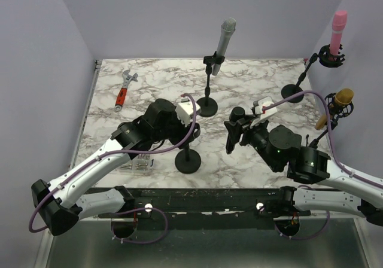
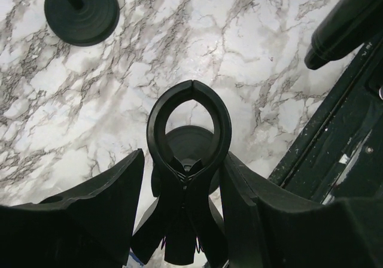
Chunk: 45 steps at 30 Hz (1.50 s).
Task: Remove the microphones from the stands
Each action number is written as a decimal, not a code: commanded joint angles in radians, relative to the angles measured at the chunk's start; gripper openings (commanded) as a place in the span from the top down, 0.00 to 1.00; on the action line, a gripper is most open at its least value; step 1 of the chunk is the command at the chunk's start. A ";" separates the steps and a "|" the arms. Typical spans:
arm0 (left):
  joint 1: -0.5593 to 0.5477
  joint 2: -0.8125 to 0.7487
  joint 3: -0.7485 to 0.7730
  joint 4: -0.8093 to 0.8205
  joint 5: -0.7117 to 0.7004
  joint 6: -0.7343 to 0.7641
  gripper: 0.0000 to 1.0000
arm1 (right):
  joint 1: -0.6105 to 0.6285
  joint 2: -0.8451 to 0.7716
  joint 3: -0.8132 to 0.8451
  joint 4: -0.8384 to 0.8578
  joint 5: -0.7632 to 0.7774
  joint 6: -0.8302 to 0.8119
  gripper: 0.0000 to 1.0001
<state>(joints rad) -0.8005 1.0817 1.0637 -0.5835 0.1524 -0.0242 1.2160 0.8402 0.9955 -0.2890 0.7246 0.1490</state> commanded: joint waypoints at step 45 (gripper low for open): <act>0.449 0.546 0.699 -0.297 -0.456 -0.158 1.00 | 0.003 -0.052 0.012 -0.055 0.009 0.078 0.91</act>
<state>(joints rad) -0.4343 1.6325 1.7329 -0.8532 -0.2844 -0.1757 1.2160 0.7746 0.9787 -0.3359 0.7246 0.1978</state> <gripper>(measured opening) 0.369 0.538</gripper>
